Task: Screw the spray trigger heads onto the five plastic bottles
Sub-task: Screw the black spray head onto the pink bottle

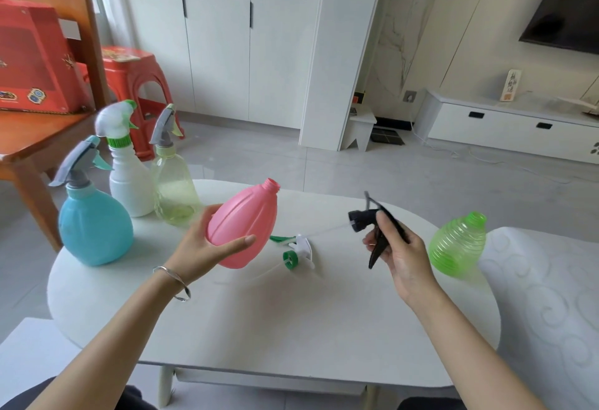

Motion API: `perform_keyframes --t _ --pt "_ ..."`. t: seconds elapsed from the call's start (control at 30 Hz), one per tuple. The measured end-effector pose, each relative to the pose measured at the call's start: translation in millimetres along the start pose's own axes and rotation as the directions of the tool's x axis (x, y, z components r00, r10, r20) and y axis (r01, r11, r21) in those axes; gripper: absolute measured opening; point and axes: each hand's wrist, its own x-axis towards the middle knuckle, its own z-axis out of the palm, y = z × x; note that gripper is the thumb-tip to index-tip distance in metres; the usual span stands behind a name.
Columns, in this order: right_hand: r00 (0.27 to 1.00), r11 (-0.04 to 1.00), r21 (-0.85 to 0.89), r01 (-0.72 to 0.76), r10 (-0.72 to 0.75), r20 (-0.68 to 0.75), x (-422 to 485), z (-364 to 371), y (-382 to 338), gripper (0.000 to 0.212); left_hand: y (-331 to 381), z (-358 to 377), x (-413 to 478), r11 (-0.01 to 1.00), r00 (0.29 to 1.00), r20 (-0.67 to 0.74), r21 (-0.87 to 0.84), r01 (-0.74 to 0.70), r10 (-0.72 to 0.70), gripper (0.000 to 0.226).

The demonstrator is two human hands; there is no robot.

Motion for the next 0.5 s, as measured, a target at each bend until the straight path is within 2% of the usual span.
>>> perform_keyframes --t 0.1,0.23,0.37,0.5 --pt "0.995 0.985 0.166 -0.042 0.057 -0.087 3.0 -1.3 -0.8 0.022 -2.5 3.9 0.9 1.000 0.998 0.055 0.022 -0.002 0.001 0.093" --pt "0.986 0.964 0.258 -0.064 0.101 -0.132 5.3 3.1 -0.1 0.023 -6.6 6.9 2.3 0.999 0.995 0.095 0.052 0.005 -0.010 0.090" --pt "0.978 0.956 0.285 -0.066 0.119 -0.174 7.2 5.7 -0.4 0.016 -9.5 5.8 2.3 0.997 0.994 0.101 0.067 0.025 -0.031 0.087" --pt "0.978 0.975 0.213 -0.060 0.100 -0.184 8.7 5.4 0.1 0.017 -9.5 5.1 1.4 0.996 0.993 0.106 0.077 0.034 -0.042 0.088"
